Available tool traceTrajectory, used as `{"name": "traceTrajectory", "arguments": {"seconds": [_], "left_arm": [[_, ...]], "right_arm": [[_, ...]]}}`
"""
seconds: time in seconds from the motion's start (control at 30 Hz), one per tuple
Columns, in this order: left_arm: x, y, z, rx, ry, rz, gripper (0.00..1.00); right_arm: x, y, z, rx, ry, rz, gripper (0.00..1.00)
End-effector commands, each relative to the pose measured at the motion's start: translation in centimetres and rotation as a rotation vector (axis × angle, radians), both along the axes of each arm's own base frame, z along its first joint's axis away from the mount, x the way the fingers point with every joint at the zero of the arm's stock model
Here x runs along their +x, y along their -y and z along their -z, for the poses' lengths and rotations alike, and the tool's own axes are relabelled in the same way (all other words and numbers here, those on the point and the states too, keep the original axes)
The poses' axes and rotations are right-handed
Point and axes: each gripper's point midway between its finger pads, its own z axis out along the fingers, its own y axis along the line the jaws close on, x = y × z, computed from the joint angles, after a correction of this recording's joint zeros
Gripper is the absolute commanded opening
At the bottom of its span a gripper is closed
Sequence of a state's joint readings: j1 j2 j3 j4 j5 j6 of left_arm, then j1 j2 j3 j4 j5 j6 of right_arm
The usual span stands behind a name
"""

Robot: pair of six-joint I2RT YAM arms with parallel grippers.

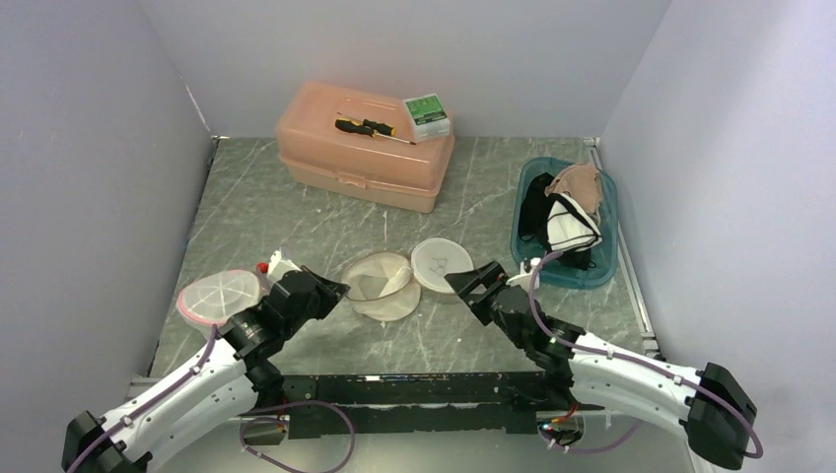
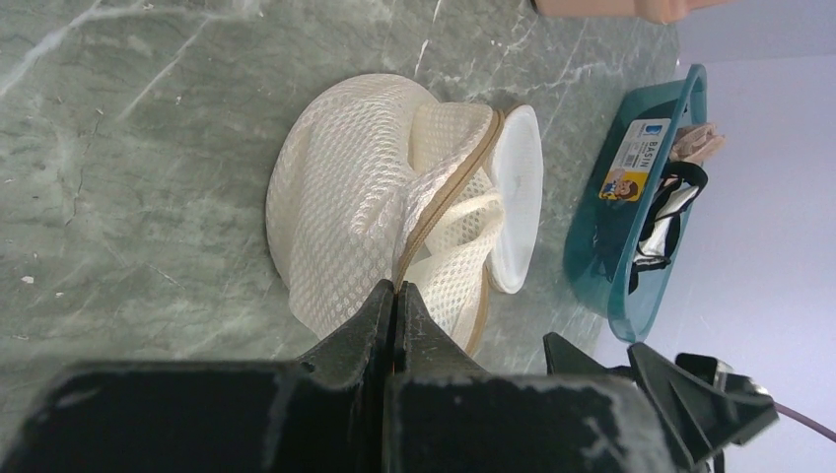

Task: Unzip the laundry bag and remove the bra
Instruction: Close the laundry bag at the center of the board.

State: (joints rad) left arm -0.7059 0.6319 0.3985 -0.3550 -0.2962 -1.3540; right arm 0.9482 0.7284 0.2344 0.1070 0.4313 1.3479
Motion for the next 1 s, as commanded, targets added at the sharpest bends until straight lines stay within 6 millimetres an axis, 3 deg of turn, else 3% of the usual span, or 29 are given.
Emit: {"name": "traceTrajectory", "arguments": {"seconds": [0.0, 0.37, 0.6, 0.97], "left_arm": [[0.1, -0.5, -0.5, 0.018, 0.027, -0.014, 0.03], [-0.2, -0.6, -0.2, 0.039, 0.018, 0.0, 0.03], [-0.4, -0.6, 0.2, 0.051, 0.009, 0.011, 0.03], [-0.4, 0.0, 0.9, 0.061, -0.012, 0.042, 0.03]], "right_arm": [[0.9, 0.4, 0.9, 0.161, -0.115, 0.107, 0.88], [2.3, 1.4, 5.9, 0.13, -0.241, 0.193, 0.87], [4.4, 2.2, 7.0, 0.098, -0.233, 0.238, 0.85], [6.9, 1.6, 8.1, 0.077, -0.227, 0.193, 0.59]]}}
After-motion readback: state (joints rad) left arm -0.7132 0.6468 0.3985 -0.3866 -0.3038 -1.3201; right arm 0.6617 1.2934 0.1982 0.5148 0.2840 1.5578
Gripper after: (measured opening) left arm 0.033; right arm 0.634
